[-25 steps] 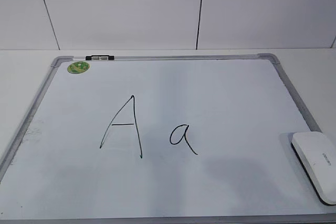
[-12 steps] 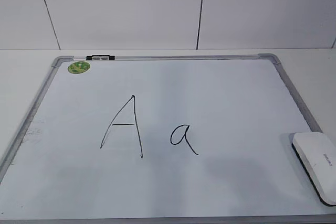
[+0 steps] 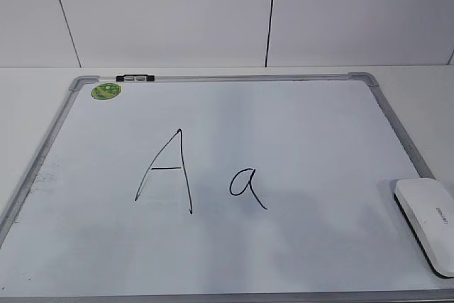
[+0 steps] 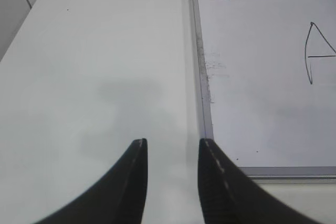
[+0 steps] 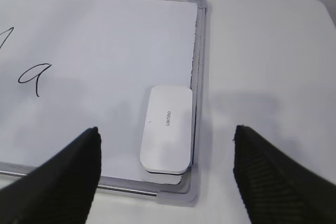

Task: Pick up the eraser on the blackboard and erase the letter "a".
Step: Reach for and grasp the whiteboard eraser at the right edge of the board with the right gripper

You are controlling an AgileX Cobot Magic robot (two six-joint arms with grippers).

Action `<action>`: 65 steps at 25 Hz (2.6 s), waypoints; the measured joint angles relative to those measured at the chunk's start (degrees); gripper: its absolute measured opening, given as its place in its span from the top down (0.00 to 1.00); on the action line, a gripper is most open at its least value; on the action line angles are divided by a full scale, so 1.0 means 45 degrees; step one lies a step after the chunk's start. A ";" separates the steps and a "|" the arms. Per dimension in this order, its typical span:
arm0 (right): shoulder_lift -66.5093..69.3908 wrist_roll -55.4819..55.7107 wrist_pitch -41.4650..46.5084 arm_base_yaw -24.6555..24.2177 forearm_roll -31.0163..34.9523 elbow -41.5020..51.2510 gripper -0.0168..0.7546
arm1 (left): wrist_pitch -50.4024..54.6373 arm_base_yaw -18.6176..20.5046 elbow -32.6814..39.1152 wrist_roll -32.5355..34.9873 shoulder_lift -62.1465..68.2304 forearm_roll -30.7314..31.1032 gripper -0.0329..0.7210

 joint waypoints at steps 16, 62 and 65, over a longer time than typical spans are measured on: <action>0.4933 -0.0441 -0.0404 0.0482 0.0581 -0.2050 0.16 | 0.0000 0.0000 0.0000 0.0000 0.0000 0.0000 0.63; 1.7916 0.2922 0.0173 0.0886 -0.0723 -0.4782 0.10 | 0.0000 0.0000 0.0000 0.0000 0.0000 0.0000 0.63; 1.8149 0.3115 0.0173 0.0886 -0.0912 -0.4782 0.10 | 0.0000 0.0000 0.0000 0.0000 0.0000 0.0000 0.63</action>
